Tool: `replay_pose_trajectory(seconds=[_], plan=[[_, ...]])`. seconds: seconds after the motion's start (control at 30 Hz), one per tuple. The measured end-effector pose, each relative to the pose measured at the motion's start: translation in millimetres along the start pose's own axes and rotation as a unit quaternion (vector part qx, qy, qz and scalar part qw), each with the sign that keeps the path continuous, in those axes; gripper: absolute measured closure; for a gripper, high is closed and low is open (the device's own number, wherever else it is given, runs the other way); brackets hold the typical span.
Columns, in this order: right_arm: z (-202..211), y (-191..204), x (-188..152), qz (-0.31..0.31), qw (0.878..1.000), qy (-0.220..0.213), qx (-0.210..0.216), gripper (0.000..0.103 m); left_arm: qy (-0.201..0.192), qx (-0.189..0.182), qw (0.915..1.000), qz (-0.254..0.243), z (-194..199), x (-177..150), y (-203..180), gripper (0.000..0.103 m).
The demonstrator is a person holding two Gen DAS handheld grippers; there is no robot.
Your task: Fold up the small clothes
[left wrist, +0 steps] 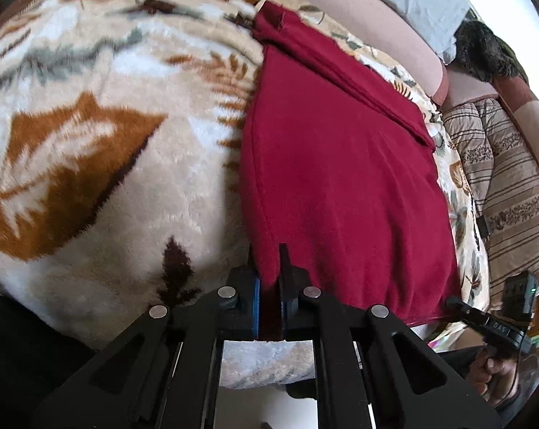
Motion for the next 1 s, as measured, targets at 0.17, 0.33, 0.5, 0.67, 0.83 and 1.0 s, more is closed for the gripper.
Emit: replay_pose_trajectory(seconds=[0.17,0.33,0.5,0.67,0.83,1.0], plan=[[26,29,13,0.065,0.996,-0.054,0.008,0.095,-0.072,-0.01,0.997,-0.025,30,18,-13,0.098],[53,40,54,0.074,0.99,-0.122,0.016,0.095,-0.072,-0.053,0.9956,0.025,32,62,-15,0.098],[52,62,108,0.095,0.985,-0.147,0.002,0.095,-0.08,-0.059,0.9934,0.056,27,125,-33,0.098],[39,74,180,0.09,0.979,-0.181,-0.021,0.095,-0.097,-0.056,0.9881,0.105,12,196,-41,0.098],[17,79,253,0.071,0.972,-0.221,-0.038,0.095,-0.129,-0.02,0.9847,0.115,-24,255,-52,0.098],[-21,72,306,0.068,0.969,-0.231,-0.053,0.095,-0.13,-0.013,0.9843,0.119,-74,286,-54,0.098]])
Point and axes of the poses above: each gripper's, at about its wrist camera, not at the fingertips, and z roughly against the way its jaws point, y to its left, x to its top, the point moved 5 cm from there along -z, roughly the way its jaws point, and after that the axes turned 7 degrees about x, right-handed, at the moved point
